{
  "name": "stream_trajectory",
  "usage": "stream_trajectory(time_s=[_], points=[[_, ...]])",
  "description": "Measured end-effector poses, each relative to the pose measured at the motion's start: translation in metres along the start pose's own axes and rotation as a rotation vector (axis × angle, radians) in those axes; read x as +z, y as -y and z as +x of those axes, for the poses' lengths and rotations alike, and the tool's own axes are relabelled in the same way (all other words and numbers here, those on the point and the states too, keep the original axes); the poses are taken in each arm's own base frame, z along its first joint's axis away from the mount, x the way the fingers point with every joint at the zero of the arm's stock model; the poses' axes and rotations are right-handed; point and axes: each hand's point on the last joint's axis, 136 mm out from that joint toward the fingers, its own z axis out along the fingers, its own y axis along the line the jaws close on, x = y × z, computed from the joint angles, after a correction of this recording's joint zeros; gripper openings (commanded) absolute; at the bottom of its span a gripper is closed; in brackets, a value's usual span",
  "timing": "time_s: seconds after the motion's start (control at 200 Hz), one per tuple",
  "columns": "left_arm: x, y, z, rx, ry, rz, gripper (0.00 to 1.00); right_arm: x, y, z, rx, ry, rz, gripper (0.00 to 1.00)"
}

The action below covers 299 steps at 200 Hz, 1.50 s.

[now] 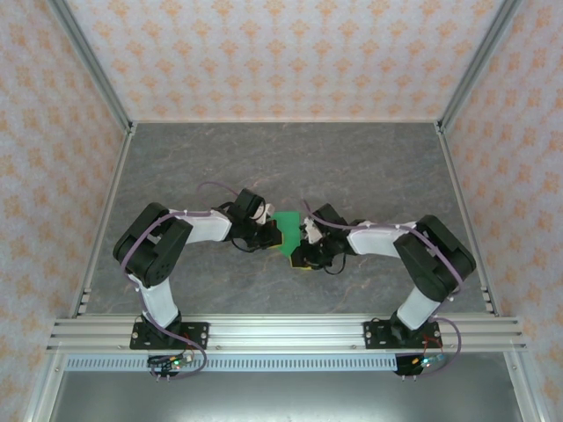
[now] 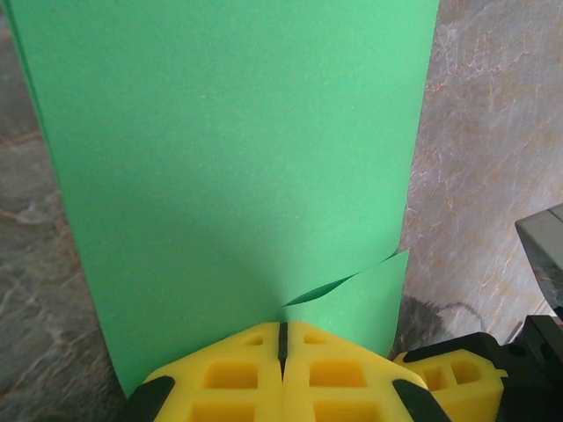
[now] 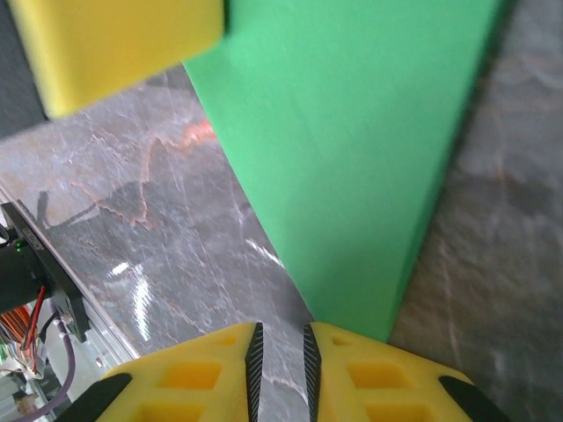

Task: Fold a paper plane with a square sheet of paper (fold left side to right side)
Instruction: Third fold the triangle at the center of the table.

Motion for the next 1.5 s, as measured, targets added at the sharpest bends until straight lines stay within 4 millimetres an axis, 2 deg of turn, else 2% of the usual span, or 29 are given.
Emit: stream_trajectory(time_s=[0.2,0.295,0.33,0.415,0.545,0.671,0.906,1.021,1.171,1.306,1.496], points=[[0.0,0.0,0.0,0.0,0.0,0.0,0.0,-0.012,0.012,0.023,0.051,-0.021,0.05,0.21],[0.0,0.0,0.0,0.0,0.0,0.0,0.0,-0.022,0.009,0.027,0.055,-0.016,0.06,0.16],[0.0,0.0,0.0,0.0,0.001,-0.001,0.0,-0.026,0.005,0.026,0.051,-0.004,0.056,0.14],[-0.001,0.0,-0.001,0.0,0.005,-0.006,0.0,-0.038,-0.01,0.017,0.033,0.043,0.036,0.0],[-0.001,-0.001,-0.001,-0.001,0.008,-0.011,0.0,-0.046,-0.03,-0.005,0.035,0.115,0.033,0.0],[-0.001,-0.001,-0.001,-0.001,0.009,-0.012,0.0,-0.038,-0.03,-0.016,0.078,0.134,0.061,0.0],[-0.001,-0.001,-0.001,-0.001,0.009,-0.012,0.0,-0.01,-0.001,-0.012,0.186,0.104,0.172,0.0],[-0.002,-0.001,-0.001,-0.001,0.009,-0.011,0.01,-0.004,0.008,-0.011,0.21,0.097,0.202,0.0],[-0.004,-0.002,-0.001,-0.002,0.017,-0.022,0.06,-0.004,0.008,-0.012,0.214,0.097,0.21,0.0],[-0.016,-0.001,-0.002,0.002,0.047,-0.044,0.05,-0.004,0.009,-0.011,0.215,0.098,0.215,0.0],[-0.04,0.016,0.002,0.035,0.094,-0.006,0.02,-0.004,0.01,-0.011,0.21,0.099,0.222,0.0]])
